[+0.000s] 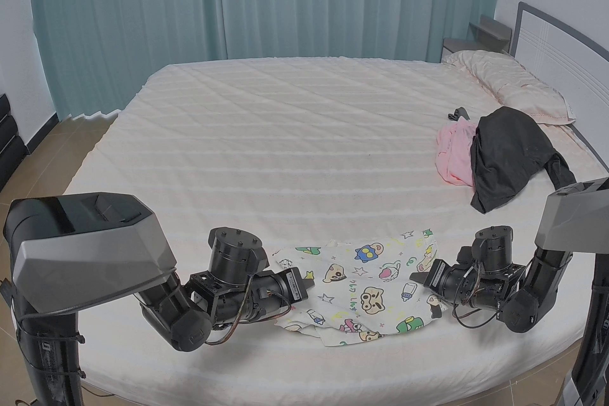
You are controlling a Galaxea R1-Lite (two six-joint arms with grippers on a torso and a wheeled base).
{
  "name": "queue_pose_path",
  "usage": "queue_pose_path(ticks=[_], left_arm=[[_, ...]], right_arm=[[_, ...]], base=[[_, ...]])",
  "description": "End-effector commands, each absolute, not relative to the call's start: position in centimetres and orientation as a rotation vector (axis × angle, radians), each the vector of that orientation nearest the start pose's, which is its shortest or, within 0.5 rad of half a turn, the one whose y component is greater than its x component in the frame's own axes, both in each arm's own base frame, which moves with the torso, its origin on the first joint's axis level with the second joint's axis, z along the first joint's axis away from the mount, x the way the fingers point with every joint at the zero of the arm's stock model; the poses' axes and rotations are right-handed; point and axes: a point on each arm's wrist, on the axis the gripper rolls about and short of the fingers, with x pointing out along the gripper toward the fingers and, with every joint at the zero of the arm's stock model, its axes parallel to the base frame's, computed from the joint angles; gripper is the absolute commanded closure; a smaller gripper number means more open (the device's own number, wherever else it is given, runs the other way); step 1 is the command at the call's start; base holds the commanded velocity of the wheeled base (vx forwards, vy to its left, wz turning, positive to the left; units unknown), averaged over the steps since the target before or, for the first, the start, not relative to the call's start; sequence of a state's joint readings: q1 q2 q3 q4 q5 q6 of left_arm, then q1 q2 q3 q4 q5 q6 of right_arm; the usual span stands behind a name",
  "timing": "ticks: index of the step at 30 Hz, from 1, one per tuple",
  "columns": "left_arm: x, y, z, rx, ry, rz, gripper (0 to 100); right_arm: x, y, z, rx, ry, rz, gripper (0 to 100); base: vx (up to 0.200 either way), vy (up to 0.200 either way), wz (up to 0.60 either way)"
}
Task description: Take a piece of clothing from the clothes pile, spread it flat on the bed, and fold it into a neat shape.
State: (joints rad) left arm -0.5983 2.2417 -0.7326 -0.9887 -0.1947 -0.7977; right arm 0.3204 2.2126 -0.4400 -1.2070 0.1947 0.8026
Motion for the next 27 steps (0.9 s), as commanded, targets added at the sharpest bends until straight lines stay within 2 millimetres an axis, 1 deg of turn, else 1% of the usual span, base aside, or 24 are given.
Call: queue_pose_path(ticks=[1, 13, 19, 27], left_arm=[[29.55, -20.67, 1.71, -0.633, 0.791, -0.523, 100], [29.58, -20.69, 1.75, -0.634, 0.788, -0.524, 100], [29.58, -20.69, 1.75, -0.634, 0.788, -0.524, 100], [29.58, -20.69, 1.70, -0.633, 0.790, -0.524, 100]], right_arm=[[28.75, 10.00, 0.36, 0.728, 0.725, 0.249, 100], [28.84, 9.74, 0.73, 0.732, 0.710, 0.247, 100], [28.82, 9.58, 1.35, 0.736, 0.691, 0.251, 100], [28.88, 9.39, 1.35, 0.735, 0.686, 0.240, 100]], base=[[0.000, -0.200, 0.00], [0.000, -0.200, 0.00], [0.000, -0.200, 0.00], [0.000, -0.200, 0.00]])
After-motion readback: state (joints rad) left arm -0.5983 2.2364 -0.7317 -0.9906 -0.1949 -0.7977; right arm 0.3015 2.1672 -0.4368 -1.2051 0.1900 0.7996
